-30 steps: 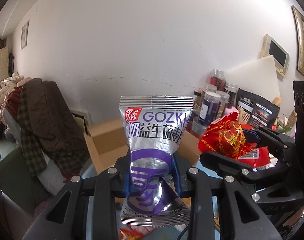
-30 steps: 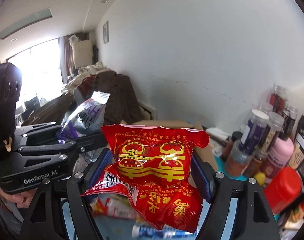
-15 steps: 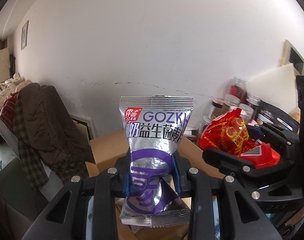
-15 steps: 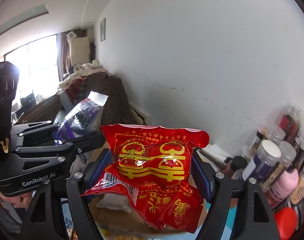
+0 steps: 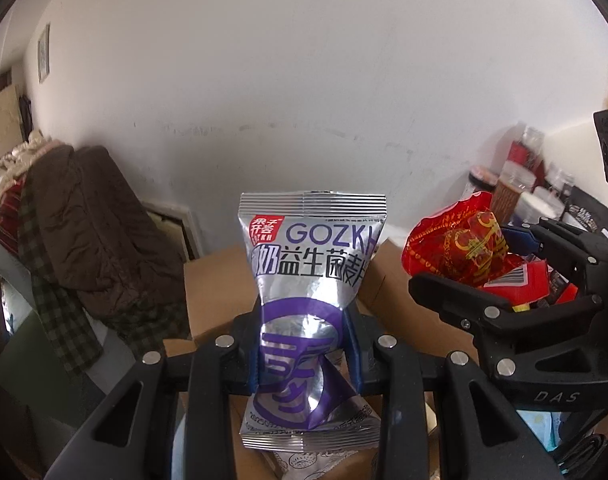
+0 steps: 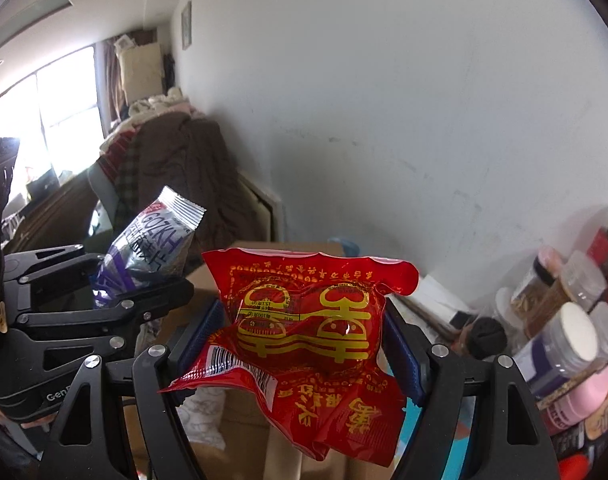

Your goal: Organize snacks

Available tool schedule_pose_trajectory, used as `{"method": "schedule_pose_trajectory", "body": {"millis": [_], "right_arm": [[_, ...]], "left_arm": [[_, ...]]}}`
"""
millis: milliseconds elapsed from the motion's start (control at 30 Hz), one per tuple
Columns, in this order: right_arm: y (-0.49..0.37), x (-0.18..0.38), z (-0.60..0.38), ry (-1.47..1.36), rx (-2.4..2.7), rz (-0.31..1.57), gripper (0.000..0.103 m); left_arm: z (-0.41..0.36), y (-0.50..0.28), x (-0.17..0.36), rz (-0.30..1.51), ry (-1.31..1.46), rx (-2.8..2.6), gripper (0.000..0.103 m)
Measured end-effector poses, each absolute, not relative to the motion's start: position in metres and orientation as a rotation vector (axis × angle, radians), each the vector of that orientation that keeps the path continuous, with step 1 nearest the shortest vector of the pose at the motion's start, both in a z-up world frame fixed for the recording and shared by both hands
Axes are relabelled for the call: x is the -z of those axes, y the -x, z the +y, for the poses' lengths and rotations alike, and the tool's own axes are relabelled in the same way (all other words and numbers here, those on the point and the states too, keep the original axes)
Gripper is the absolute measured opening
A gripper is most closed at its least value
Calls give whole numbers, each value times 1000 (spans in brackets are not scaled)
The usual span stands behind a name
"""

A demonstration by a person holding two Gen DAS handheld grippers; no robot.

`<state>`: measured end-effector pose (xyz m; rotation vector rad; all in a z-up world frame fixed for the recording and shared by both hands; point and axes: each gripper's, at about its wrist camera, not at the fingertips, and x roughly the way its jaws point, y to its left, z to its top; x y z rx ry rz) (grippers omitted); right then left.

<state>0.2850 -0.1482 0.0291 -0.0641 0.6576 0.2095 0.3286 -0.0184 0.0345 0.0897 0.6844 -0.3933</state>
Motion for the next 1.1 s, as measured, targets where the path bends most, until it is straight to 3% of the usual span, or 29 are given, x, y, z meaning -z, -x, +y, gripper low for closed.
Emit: {"method": "schedule_pose_trajectory", "body": {"millis": [700,1100], "right_arm": [[-342,59,-139,133,-207,926,77],[-341,82,-129,211,-170,985,79]], "left_arm": [[-26,-380,49,1035,-126,321,32],[-29,-390,71,1112,-152,285,32]]}}
